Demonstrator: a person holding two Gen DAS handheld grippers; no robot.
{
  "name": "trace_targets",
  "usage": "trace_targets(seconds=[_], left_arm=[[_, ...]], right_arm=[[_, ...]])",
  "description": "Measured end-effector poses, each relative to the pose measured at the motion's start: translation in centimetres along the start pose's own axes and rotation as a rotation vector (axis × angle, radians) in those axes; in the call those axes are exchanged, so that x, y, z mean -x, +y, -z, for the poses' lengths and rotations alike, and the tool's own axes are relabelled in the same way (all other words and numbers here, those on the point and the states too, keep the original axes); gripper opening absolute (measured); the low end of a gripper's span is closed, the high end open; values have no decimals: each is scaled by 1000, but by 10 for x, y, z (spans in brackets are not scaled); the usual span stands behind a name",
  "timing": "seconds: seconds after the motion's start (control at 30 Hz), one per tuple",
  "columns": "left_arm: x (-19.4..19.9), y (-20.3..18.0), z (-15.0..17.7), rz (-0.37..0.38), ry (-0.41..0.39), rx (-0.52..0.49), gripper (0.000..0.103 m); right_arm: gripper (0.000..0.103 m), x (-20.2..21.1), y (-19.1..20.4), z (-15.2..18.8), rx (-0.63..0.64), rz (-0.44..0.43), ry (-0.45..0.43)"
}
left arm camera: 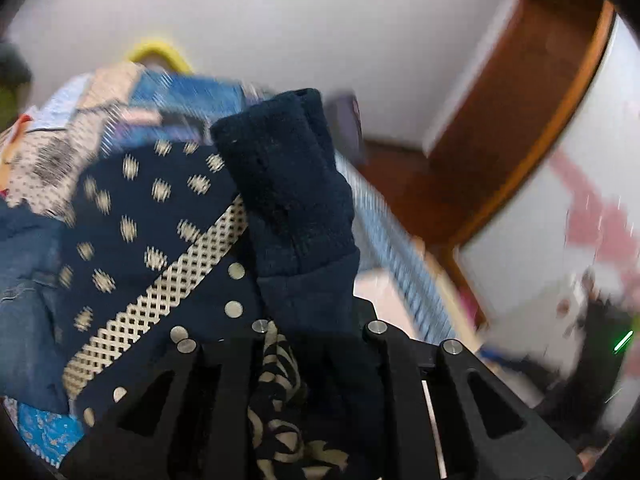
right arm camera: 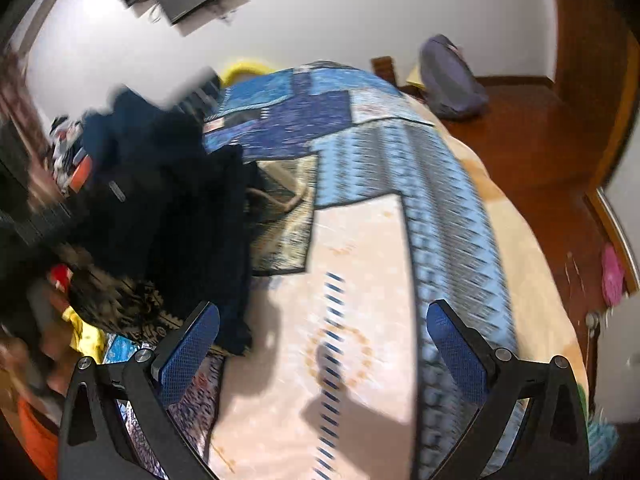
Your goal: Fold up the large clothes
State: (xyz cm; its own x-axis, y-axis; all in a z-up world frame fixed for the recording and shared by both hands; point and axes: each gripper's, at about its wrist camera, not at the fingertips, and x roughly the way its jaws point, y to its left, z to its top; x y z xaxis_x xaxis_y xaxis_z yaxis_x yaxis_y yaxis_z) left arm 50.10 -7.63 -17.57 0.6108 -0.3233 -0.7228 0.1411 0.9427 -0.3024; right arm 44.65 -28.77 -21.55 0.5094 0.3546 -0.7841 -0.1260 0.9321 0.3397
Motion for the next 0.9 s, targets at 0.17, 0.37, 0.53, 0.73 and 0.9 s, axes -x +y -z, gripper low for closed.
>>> trace_targets(seconds=[0.17, 0.37, 0.53, 0.73, 0.9], left_arm=[[-31, 5, 29, -17, 153, -86, 17], [2, 0, 29, 67, 179, -157, 71], [56, 7, 21, 80, 114, -153, 79], [100, 57, 13, -76, -6, -102, 90], [79, 104, 37, -138, 121, -68, 91]], right_arm=[[103, 19, -14, 7, -4, 13, -15], [103, 35, -14, 2, 2, -9, -48], [103, 41, 2, -12, 29, -34, -64], [103, 26, 48, -26, 82, -111, -59], [103, -22, 88, -17, 130, -151, 21]])
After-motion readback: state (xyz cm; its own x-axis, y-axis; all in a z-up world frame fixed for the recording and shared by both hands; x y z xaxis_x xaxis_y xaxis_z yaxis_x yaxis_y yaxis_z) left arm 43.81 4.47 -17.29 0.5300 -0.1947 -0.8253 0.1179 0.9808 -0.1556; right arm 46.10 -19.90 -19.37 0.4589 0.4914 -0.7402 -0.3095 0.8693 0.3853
